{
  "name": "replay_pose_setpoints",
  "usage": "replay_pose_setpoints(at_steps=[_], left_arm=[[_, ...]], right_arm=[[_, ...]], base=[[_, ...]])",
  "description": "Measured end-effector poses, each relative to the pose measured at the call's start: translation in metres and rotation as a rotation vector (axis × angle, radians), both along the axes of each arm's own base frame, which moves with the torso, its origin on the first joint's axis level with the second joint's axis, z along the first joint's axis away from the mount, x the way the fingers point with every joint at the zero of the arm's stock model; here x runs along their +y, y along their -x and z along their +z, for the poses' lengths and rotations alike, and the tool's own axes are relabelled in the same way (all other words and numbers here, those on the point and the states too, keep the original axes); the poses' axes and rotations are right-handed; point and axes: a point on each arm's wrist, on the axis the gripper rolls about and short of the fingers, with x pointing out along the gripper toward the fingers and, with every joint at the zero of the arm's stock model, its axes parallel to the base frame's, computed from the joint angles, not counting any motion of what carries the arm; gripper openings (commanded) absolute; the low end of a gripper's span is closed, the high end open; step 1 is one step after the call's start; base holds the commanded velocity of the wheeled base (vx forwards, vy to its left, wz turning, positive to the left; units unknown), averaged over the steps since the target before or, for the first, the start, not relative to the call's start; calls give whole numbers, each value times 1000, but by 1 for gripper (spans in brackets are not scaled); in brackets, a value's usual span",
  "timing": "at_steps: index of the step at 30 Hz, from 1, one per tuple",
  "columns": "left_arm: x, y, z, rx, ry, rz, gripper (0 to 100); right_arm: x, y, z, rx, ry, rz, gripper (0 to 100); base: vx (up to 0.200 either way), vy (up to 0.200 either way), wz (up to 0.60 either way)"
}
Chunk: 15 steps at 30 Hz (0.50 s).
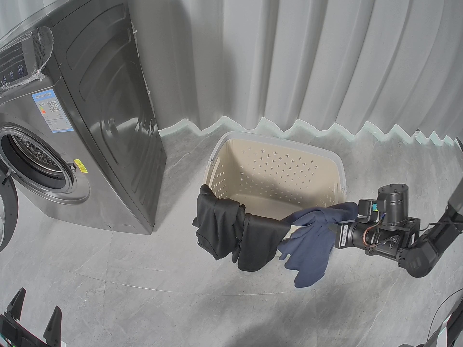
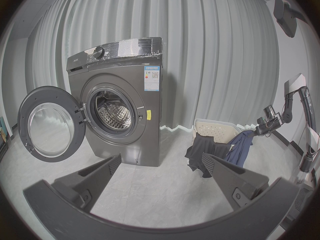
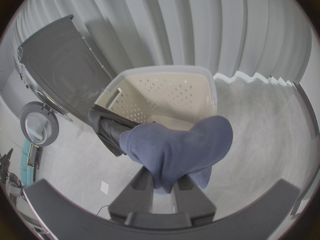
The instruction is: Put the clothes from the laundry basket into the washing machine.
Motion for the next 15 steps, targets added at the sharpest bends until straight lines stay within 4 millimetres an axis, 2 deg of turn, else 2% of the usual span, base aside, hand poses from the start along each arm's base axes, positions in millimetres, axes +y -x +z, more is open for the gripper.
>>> replay_pose_setpoints(at_steps=[8, 15], left_arm=[[0, 0, 0, 0, -1, 0, 100], [0, 0, 0, 0, -4, 0, 100]], right_arm=[[3, 42, 47, -145, -71, 75, 0], [8, 74, 76, -251, -136, 160, 0]], base=[[0, 0, 0], [0, 0, 0]])
